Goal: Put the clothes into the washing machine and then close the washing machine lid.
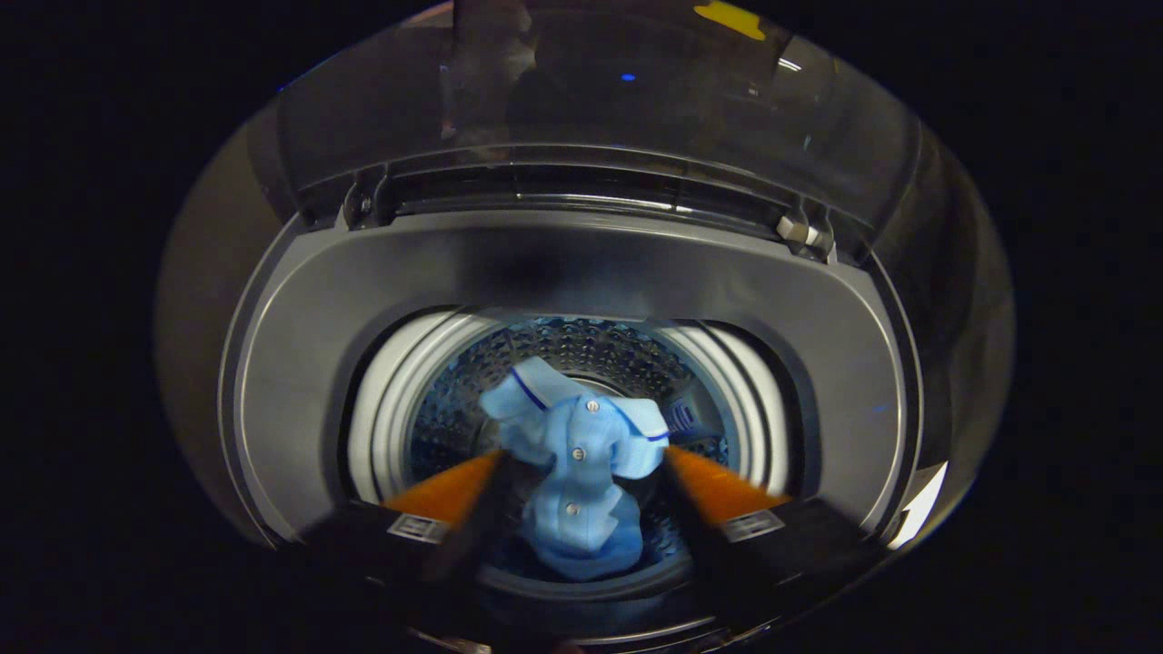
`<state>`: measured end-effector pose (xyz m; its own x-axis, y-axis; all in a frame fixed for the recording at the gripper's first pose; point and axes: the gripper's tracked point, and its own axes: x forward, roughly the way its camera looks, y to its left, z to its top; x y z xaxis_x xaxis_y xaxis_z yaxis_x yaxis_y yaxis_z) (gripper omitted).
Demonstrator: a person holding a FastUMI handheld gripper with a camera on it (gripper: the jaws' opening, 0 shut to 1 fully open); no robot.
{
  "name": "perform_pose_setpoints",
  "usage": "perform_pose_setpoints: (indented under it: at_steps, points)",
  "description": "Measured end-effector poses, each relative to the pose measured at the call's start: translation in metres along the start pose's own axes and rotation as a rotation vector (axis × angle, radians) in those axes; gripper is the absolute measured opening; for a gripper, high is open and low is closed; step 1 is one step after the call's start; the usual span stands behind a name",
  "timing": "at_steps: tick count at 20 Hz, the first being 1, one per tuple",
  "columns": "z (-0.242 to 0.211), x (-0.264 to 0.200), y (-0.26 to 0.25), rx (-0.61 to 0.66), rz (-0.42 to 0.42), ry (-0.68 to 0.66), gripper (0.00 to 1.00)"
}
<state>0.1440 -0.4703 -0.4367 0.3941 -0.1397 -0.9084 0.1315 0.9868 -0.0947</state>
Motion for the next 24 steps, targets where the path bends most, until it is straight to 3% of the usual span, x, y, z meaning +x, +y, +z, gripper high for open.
perform_pose_setpoints:
  at_steps: [2, 10, 24]
  points:
    - [0.004, -0.003, -0.005, 0.008, -0.011, -0.02, 0.99]
    - [0.061, -0.065, -0.013, 0.071, 0.012, -0.176, 0.99]
    - [0.262, -0.241, -0.03, 0.079, 0.013, -0.638, 0.99]
